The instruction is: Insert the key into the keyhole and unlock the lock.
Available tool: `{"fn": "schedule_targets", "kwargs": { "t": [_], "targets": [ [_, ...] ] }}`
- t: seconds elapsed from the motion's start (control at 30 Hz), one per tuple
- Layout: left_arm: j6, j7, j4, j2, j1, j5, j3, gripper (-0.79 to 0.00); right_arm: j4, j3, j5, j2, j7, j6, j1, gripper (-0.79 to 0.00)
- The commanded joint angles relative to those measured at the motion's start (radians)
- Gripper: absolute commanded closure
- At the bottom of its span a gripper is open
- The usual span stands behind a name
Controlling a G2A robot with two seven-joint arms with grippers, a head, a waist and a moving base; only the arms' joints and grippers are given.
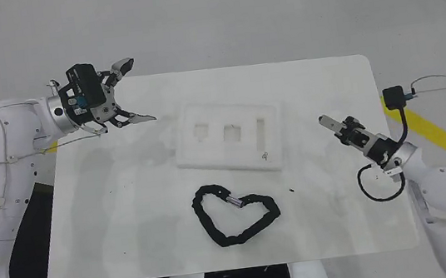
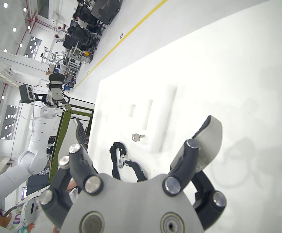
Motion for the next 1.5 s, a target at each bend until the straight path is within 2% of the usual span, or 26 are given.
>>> {"fn": "schedule_targets", "kwargs": {
  "t": [0.0, 0.3, 0.7, 1.0, 1.23, 1.3, 1.33, 1.4, 1.47],
  "targets": [
    [0.0, 0.0, 0.0, 0.0, 0.0, 0.0, 0.0, -0.785, 0.001, -0.026, -0.006, -0.001, 0.009, 0.018, 0.004, -0.785],
    [0.0, 0.0, 0.0, 0.0, 0.0, 0.0, 0.0, -0.785, -0.011, -0.175, -0.069, -0.005, 0.072, 0.076, 0.06, -0.785],
    [0.0, 0.0, 0.0, 0.0, 0.0, 0.0, 0.0, -0.785, 0.0, -0.368, -0.272, -0.013, 0.163, 0.171, 0.221, -0.785],
    [0.0, 0.0, 0.0, 0.0, 0.0, 0.0, 0.0, -0.785, 0.016, -0.507, -0.43, -0.025, 0.261, 0.286, 0.336, -0.785],
    [0.0, 0.0, 0.0, 0.0, 0.0, 0.0, 0.0, -0.785, 0.017, -0.582, -0.481, -0.038, 0.306, 0.366, 0.401, -0.785],
    [0.0, 0.0, 0.0, 0.0, 0.0, 0.0, 0.0, -0.785, 0.017, -0.596, -0.49, -0.041, 0.319, 0.382, 0.41, -0.674],
    [0.0, 0.0, 0.0, 0.0, 0.0, 0.0, 0.0, -0.785, 0.017, -0.6, -0.494, -0.042, 0.323, 0.389, 0.414, -0.656],
    [0.0, 0.0, 0.0, 0.0, 0.0, 0.0, 0.0, -0.785, 0.023, -0.608, -0.501, -0.044, 0.331, 0.403, 0.419, -0.653],
    [0.0, 0.0, 0.0, 0.0, 0.0, 0.0, 0.0, -0.785, 0.027, -0.615, -0.505, -0.046, 0.335, 0.409, 0.422, -0.683]
  ]
}}
